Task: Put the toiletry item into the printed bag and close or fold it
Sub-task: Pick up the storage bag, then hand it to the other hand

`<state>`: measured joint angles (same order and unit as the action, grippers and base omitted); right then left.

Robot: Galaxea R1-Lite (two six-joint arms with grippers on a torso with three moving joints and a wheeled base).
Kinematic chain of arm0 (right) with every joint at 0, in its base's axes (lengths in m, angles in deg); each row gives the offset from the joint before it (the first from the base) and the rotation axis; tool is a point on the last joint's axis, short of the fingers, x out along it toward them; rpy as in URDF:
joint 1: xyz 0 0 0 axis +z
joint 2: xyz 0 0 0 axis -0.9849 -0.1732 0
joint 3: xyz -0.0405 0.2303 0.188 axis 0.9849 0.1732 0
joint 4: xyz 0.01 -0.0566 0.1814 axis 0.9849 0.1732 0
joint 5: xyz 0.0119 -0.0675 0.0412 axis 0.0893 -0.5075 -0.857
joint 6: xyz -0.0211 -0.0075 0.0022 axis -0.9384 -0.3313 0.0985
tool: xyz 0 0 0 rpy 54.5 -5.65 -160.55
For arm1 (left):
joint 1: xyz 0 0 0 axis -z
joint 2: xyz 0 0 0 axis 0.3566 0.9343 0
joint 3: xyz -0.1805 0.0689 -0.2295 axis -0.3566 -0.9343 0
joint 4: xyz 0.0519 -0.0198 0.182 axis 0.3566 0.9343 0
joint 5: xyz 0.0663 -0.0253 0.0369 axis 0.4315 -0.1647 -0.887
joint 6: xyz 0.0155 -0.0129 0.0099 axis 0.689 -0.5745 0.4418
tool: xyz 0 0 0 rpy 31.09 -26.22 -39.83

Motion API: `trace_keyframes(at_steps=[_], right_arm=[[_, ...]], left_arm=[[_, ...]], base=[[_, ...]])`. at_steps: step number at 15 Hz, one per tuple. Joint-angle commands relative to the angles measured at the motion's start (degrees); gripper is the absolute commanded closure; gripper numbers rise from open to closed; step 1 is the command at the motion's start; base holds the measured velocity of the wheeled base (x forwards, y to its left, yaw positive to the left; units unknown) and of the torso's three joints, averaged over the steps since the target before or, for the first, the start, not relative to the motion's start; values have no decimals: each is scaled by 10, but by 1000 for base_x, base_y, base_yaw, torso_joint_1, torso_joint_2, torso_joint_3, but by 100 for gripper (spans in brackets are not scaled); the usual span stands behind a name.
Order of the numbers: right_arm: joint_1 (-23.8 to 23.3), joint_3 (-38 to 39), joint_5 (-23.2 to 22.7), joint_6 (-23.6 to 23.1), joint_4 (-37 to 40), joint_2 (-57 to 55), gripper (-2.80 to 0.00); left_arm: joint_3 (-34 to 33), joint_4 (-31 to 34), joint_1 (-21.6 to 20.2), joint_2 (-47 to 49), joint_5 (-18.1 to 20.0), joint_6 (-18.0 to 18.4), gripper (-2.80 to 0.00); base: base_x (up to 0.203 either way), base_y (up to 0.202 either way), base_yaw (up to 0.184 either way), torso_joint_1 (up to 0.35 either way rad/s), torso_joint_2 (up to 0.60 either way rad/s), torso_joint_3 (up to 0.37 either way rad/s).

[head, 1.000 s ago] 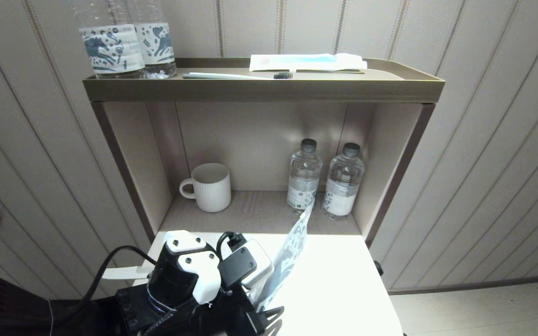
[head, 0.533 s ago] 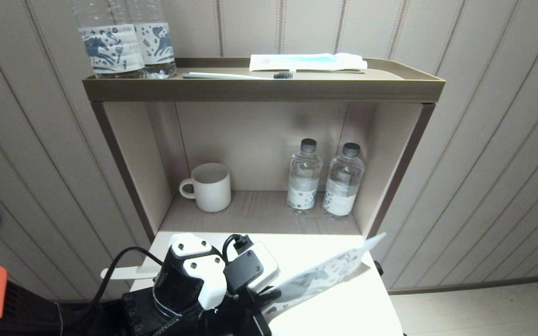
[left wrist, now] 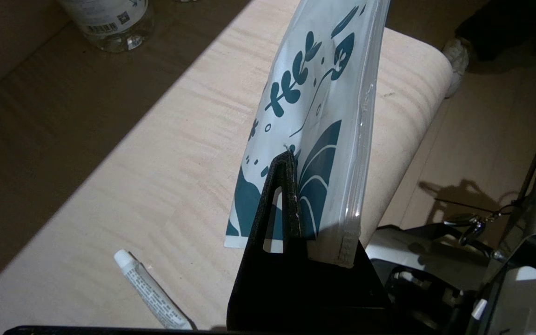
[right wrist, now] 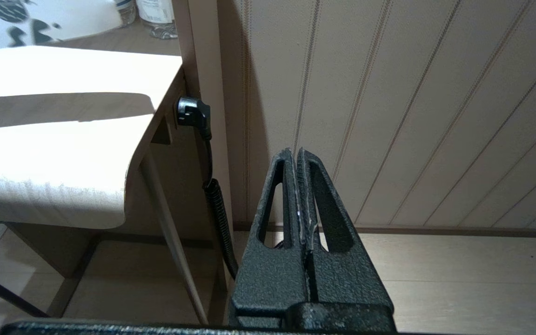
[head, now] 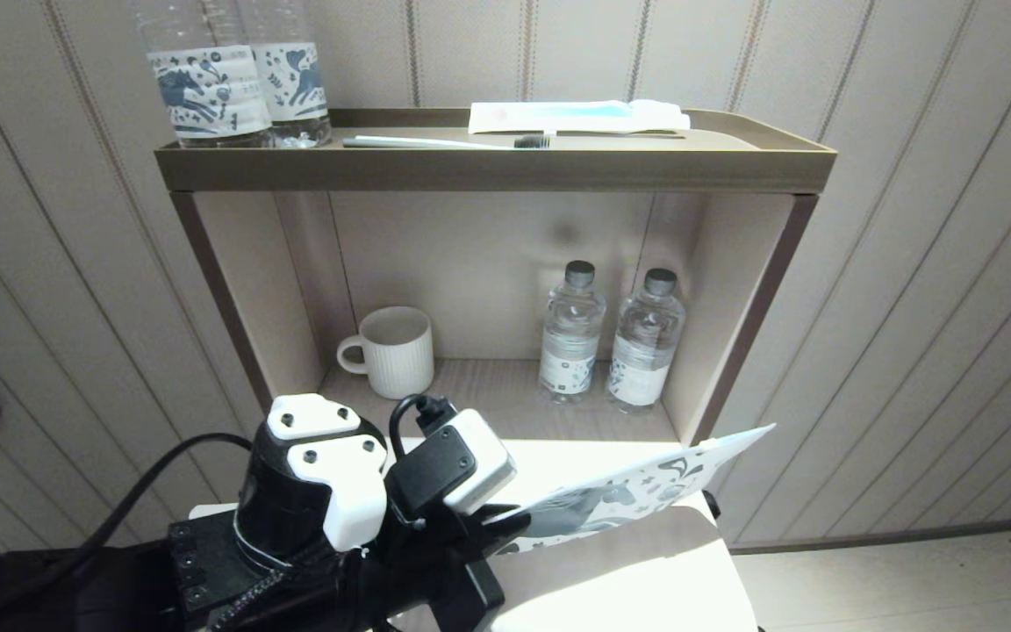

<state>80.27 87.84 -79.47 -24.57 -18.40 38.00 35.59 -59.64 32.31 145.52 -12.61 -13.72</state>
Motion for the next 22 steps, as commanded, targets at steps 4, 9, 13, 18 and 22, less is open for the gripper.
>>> trace_keyframes(at_steps=[4,9,13,18,22], right_arm=[[0,-12,1,-3,35,1,0],[1,-28,-4,-3,55,-6,0],[1,-194,-93,20,180,-7,0],[4,-310,-176,53,254,-113,0],[66,-438,-174,89,264,-299,0]], left_arm=[[47,92,-13,-60,32,-18,0],[57,110,-19,-58,63,-37,0],[57,110,-22,-58,70,-37,0],[55,111,-21,-61,74,-35,0],[69,166,-28,-96,149,-35,0]], base=[[0,0,0,0,0,0],[0,0,0,0,0,0],[0,0,0,0,0,0],[0,0,0,0,0,0],[0,0,0,0,0,0]])
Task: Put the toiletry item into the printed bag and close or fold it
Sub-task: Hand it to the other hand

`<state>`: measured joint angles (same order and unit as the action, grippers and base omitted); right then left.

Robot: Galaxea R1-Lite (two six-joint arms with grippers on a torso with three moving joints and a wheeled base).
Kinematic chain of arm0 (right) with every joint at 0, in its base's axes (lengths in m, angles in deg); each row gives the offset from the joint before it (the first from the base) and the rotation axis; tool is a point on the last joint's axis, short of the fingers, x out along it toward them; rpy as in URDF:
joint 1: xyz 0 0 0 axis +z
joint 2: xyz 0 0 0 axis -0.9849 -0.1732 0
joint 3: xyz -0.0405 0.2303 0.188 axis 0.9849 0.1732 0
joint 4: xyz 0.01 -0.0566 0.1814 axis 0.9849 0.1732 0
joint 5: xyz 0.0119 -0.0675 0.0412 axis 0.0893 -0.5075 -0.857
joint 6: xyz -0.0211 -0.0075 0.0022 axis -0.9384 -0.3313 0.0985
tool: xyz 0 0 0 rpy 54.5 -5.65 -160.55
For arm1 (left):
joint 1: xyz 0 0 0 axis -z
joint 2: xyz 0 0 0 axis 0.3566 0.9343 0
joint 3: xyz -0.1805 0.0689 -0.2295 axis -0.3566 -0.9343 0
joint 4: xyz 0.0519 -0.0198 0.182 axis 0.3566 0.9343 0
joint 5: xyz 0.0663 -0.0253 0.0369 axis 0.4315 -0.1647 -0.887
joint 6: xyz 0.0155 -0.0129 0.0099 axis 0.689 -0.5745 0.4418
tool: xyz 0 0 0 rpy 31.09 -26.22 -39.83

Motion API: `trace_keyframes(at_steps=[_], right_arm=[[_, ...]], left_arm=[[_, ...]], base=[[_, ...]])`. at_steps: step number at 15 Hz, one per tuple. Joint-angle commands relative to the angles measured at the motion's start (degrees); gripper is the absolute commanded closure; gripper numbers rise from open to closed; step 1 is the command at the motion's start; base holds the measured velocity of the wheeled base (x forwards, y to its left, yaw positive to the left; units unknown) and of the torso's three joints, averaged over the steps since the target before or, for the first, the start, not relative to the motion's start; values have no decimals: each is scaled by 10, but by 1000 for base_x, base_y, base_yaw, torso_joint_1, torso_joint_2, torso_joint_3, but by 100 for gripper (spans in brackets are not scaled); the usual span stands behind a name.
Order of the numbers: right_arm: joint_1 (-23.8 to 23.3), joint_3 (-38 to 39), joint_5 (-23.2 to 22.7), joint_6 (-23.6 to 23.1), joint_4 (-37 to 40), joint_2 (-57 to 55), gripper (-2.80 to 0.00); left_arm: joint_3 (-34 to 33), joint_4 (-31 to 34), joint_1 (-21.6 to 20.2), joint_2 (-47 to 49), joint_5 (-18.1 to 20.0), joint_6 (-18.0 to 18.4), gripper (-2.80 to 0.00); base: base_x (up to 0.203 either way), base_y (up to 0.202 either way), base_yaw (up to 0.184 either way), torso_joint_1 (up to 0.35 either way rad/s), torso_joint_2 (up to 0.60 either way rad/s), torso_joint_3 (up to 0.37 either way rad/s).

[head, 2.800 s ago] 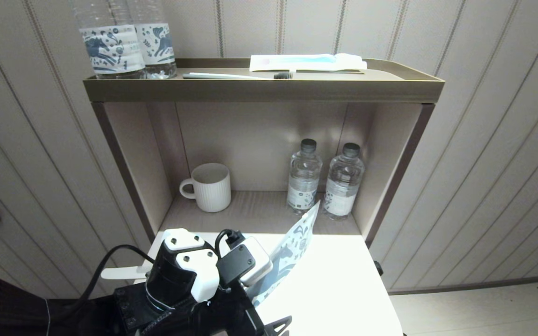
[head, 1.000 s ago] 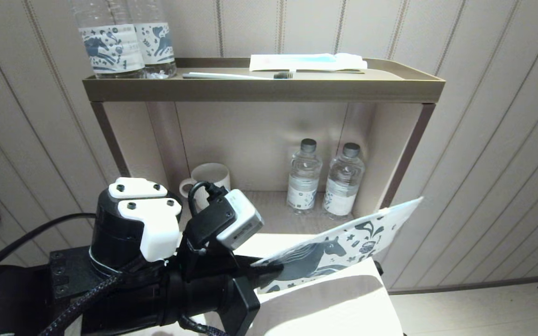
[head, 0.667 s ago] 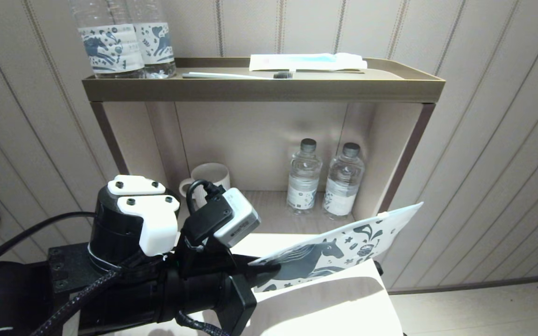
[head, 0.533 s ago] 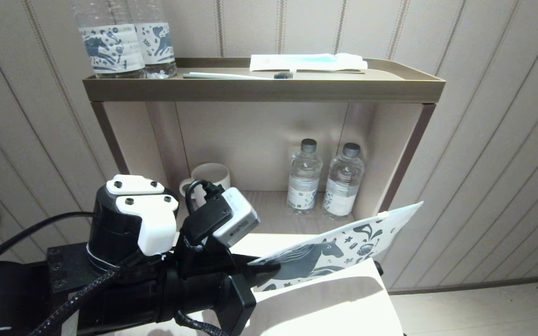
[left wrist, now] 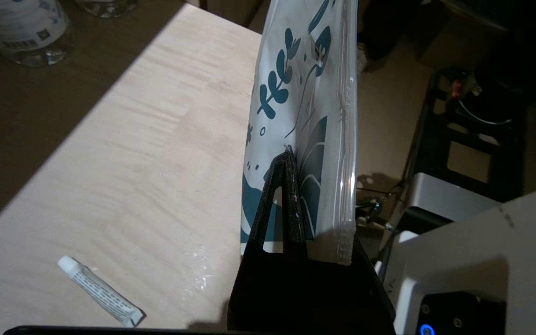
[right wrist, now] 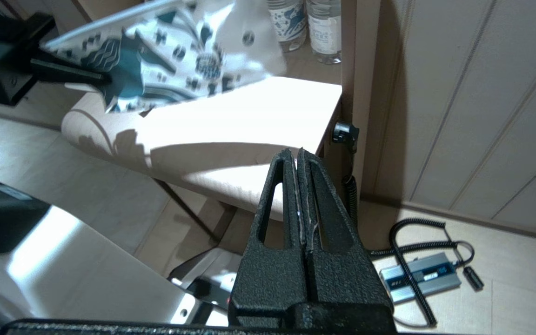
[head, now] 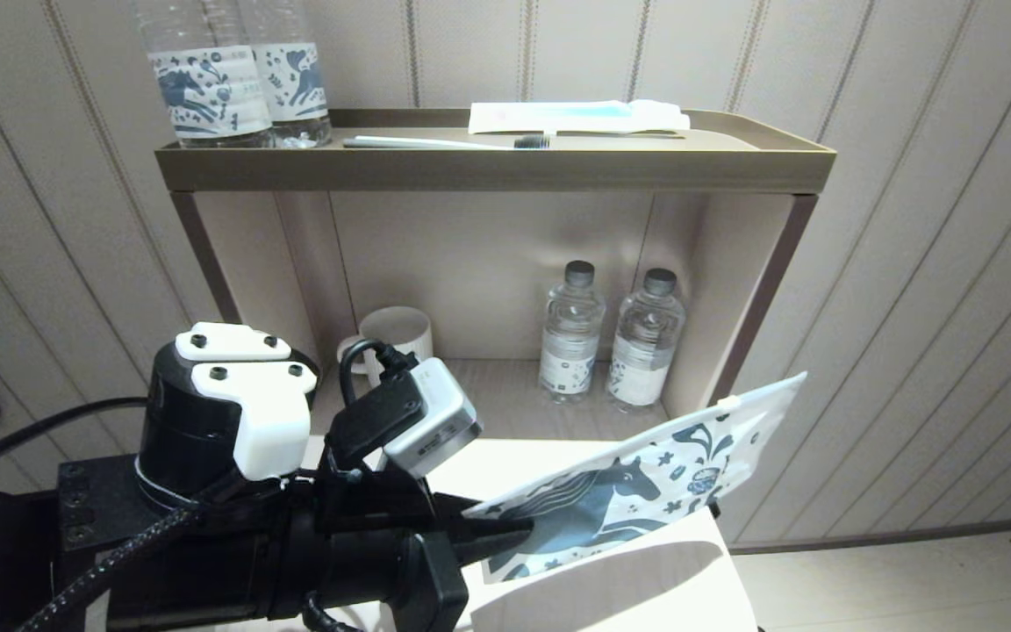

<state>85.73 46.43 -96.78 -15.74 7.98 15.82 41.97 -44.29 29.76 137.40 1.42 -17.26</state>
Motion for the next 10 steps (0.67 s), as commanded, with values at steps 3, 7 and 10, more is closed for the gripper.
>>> trace_keyframes(at_steps=[3,7,10], right_arm=[[29,-157,2,-3,80,-226,0],[38,-283,-3,-173,242,-363,0],[53,-307,-65,-240,282,-424,0]], left_arm=[[23,97,-23,-40,64,27,0],[28,157,-54,-39,151,100,0],[47,178,-74,-33,204,136,0]], base=[[0,0,0,0,0,0],[0,0,0,0,0,0],[0,0,0,0,0,0]])
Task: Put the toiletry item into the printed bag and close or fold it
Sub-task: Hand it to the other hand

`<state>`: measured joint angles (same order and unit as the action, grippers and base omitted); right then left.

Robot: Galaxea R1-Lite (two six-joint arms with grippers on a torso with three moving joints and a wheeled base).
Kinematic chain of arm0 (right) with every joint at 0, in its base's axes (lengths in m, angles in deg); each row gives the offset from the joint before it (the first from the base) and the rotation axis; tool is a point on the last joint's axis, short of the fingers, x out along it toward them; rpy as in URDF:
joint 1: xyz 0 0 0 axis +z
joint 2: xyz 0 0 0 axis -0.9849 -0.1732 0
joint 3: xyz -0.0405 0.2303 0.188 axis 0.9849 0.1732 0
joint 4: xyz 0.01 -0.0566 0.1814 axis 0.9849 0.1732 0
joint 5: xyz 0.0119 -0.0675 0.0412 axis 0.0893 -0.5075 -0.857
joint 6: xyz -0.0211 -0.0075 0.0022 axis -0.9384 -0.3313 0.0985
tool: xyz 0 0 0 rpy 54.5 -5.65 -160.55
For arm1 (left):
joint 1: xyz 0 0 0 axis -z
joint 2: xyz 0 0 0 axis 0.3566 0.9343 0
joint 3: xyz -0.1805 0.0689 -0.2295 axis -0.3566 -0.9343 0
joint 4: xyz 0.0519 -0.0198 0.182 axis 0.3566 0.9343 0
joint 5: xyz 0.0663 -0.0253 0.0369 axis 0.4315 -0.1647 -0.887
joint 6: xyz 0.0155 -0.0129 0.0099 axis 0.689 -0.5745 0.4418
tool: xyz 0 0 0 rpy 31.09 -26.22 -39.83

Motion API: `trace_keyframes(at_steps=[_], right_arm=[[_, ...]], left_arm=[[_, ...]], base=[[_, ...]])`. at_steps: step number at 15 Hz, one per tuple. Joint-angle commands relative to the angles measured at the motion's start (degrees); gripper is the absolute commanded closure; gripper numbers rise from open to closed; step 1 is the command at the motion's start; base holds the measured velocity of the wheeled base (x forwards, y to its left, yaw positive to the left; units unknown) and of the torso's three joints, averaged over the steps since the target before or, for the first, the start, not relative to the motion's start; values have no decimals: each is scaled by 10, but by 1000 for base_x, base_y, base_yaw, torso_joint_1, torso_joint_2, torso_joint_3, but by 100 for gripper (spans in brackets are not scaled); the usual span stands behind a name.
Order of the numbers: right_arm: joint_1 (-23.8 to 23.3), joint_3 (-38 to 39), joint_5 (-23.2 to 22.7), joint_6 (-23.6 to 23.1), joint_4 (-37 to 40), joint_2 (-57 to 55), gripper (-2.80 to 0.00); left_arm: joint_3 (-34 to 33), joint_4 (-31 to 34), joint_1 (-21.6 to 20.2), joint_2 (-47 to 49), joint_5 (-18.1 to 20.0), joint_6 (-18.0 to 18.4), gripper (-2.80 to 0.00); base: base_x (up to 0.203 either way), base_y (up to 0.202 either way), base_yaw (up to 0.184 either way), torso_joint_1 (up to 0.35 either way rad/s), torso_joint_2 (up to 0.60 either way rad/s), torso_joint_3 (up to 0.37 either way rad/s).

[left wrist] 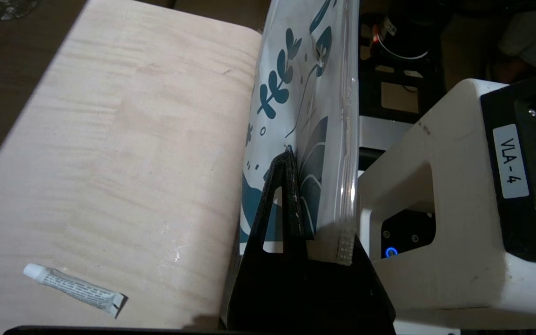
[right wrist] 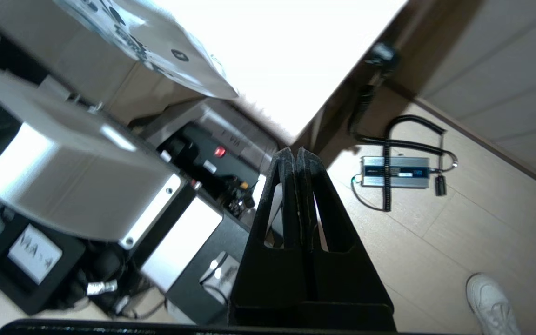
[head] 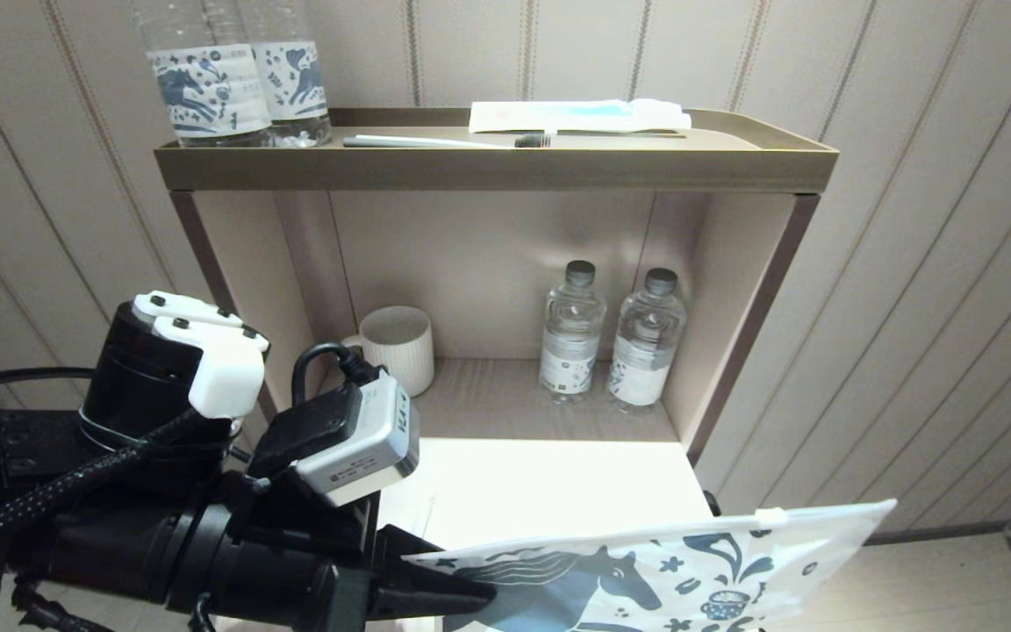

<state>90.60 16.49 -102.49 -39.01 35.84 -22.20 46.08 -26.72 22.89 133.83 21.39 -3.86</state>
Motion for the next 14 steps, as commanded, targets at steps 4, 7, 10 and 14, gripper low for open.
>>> trace_keyframes(at_steps=[4,7,10,14], right_arm=[[37,-46,-48,-78,11,-79,-280],[36,-17,-150,-162,-21,-87,-280],[65,32,-181,-171,-78,-101,-280],[109,60,-203,-170,-138,-131,-280]], left_arm=[[28,88,-30,-1,61,56,0],[31,93,-50,13,66,63,0],[34,93,-53,16,67,65,0],[34,93,-54,18,66,66,0]], base=[[0,0,0,0,0,0],[0,0,0,0,0,0],[0,0,0,0,0,0],[0,0,0,0,0,0]])
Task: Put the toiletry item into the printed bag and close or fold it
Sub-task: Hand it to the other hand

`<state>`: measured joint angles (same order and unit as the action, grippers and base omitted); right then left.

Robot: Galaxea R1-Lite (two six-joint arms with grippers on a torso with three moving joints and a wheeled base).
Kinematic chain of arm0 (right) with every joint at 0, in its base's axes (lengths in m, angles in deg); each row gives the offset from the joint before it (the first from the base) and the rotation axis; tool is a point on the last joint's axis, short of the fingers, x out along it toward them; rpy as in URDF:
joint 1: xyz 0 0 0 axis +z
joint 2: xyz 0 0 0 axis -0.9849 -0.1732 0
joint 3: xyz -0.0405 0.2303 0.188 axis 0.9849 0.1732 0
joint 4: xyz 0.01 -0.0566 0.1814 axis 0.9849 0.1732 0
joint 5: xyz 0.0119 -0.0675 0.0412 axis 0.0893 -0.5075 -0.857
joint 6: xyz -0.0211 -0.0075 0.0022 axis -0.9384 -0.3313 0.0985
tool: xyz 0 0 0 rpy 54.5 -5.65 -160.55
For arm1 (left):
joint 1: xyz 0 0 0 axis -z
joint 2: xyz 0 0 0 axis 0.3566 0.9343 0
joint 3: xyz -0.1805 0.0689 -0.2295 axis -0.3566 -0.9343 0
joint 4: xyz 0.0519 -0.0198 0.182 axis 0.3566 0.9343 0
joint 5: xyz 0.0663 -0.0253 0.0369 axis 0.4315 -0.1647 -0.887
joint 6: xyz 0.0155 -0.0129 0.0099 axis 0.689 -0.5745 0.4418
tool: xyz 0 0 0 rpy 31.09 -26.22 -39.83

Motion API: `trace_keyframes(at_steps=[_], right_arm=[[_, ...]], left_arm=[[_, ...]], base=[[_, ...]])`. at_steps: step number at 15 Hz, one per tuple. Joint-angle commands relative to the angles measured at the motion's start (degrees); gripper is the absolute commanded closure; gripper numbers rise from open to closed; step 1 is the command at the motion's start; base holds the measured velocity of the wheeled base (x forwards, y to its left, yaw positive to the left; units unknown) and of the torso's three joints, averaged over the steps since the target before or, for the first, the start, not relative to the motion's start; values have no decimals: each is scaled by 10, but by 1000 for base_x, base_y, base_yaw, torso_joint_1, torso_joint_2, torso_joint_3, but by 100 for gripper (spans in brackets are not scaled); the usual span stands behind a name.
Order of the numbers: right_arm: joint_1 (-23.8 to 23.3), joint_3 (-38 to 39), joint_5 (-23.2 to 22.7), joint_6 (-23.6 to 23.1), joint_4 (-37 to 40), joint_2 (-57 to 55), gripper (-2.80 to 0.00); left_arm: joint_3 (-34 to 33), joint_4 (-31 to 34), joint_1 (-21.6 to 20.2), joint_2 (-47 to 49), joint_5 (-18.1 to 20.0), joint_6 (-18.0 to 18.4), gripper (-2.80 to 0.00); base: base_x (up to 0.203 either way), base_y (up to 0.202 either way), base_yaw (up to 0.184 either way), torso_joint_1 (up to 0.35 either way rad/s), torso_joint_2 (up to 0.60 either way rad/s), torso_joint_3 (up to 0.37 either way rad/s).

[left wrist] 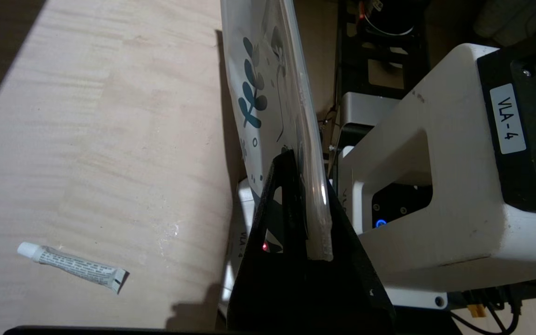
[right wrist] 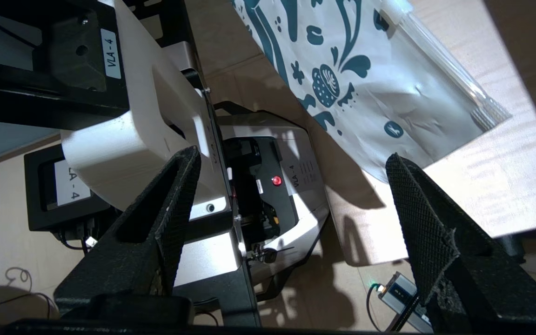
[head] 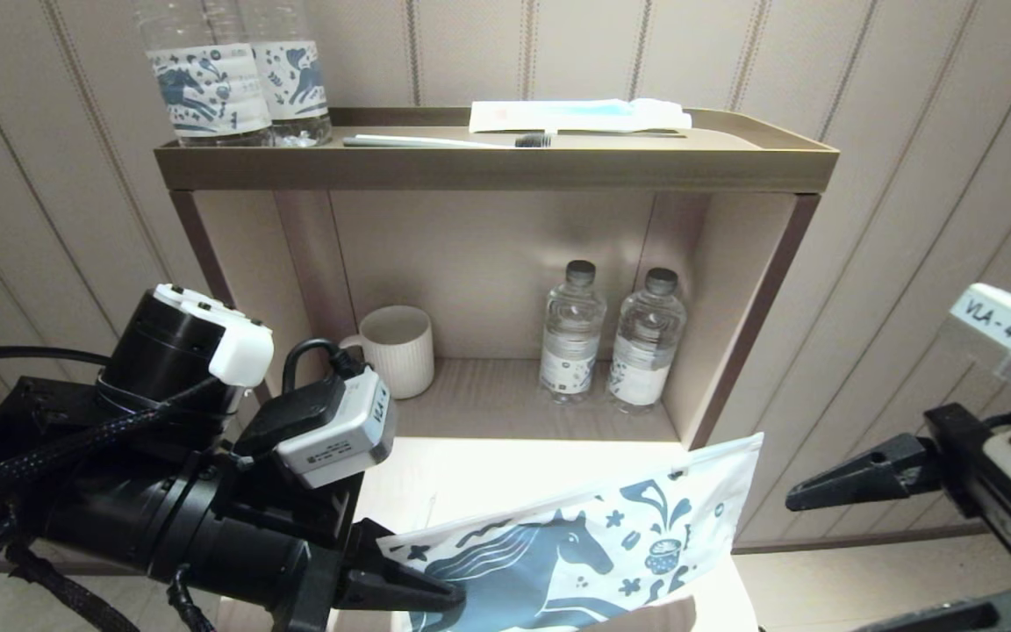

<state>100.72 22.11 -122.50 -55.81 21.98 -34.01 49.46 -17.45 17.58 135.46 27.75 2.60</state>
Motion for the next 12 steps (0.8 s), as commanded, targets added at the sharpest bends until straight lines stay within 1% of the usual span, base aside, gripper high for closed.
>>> trace_keyframes(at_steps=[1,3,7,8,10,12], right_arm=[[14,4,-3,-1,-8,-26,-280],[11,9,-3,-1,-33,-44,-280],[-46,15,-5,-2,-45,-27,-280],[-54,15,-14,-2,-51,-26,-280],[-55,15,-27,-2,-55,-32,-280],[-53,16,-28,-2,-77,-54,-280]], left_arm=[[0,0,-1,1,2,2,0],[-1,0,-3,0,3,5,0],[-5,1,-8,-6,4,15,0],[-5,1,-8,-6,4,15,0],[-7,2,-8,-7,5,24,0],[-7,3,-8,-13,15,25,0]], base=[[0,0,0,0,0,0],[0,0,0,0,0,0],[0,0,0,0,0,0],[0,0,0,0,0,0],[0,0,0,0,0,0],[0,0,0,0,0,0]])
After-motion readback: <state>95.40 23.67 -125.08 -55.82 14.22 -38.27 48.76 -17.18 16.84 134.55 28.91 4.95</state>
